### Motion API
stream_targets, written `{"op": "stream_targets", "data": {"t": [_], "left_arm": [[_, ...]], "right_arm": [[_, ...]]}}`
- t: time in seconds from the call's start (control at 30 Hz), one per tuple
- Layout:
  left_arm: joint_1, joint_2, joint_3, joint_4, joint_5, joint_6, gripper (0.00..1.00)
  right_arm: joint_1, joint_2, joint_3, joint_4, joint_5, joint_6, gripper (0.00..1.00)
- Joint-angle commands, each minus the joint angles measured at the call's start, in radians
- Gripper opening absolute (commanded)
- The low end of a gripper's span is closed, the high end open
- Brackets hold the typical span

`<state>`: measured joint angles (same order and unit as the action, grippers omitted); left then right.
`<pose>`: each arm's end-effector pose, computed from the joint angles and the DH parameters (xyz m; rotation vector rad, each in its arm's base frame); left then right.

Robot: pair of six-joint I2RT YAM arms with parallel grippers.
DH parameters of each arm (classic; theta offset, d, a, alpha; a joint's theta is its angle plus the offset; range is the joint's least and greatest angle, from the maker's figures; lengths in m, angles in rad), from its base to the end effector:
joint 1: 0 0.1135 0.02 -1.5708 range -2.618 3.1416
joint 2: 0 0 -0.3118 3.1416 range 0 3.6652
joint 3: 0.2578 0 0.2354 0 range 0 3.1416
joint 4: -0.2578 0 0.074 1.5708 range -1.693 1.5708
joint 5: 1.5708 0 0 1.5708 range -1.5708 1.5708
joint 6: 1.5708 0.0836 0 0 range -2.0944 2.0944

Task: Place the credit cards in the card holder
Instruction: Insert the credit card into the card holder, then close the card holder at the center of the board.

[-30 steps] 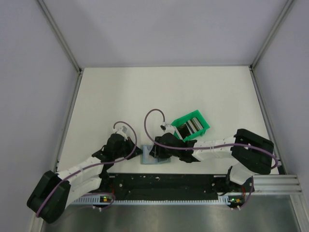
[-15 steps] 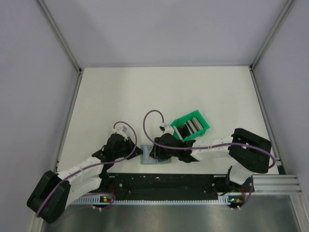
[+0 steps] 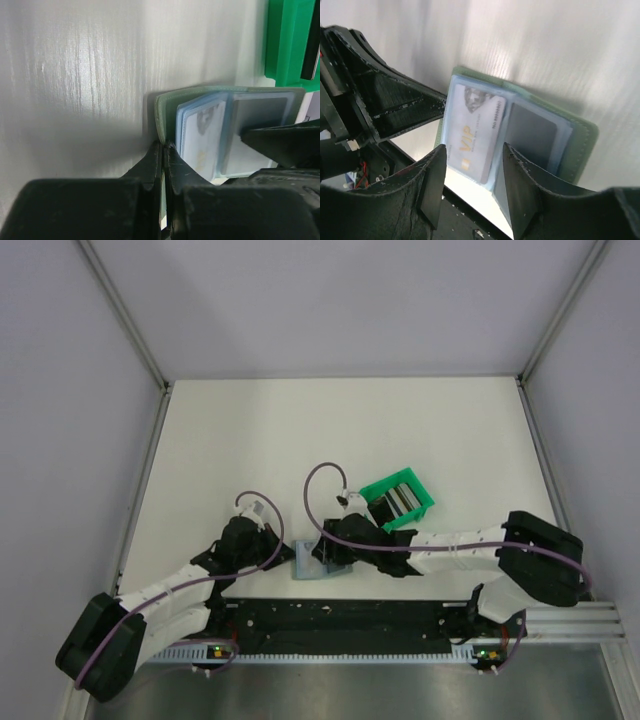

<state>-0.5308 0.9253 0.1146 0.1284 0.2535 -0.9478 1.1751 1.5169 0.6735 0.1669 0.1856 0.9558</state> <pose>0.1213 -0.0955 0.1412 -0.3623 2.4314 -1.0180 0.1380 0.2904 0.1970 -0.1565 2.4027 0.9009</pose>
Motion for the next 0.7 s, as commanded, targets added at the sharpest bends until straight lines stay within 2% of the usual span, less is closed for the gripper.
{"op": "stream_targets", "data": {"t": [0.0,0.23,0.67], "left_arm": [[0.002,0.0,-0.01,-0.001,-0.008,0.015,0.0],[0.002,-0.002,-0.007,-0.006,-0.01,0.015,0.0],[0.002,-0.002,0.005,-0.016,-0.011,0.02,0.0]], "right_arm": [[0.0,-0.096,0.035,-0.11,0.152,-0.072,0.49],[0.0,-0.164,0.055,-0.3,0.291,-0.091,0.5],[0.0,-0.176,0.04,-0.397,0.322,-0.06,0.44]]}}
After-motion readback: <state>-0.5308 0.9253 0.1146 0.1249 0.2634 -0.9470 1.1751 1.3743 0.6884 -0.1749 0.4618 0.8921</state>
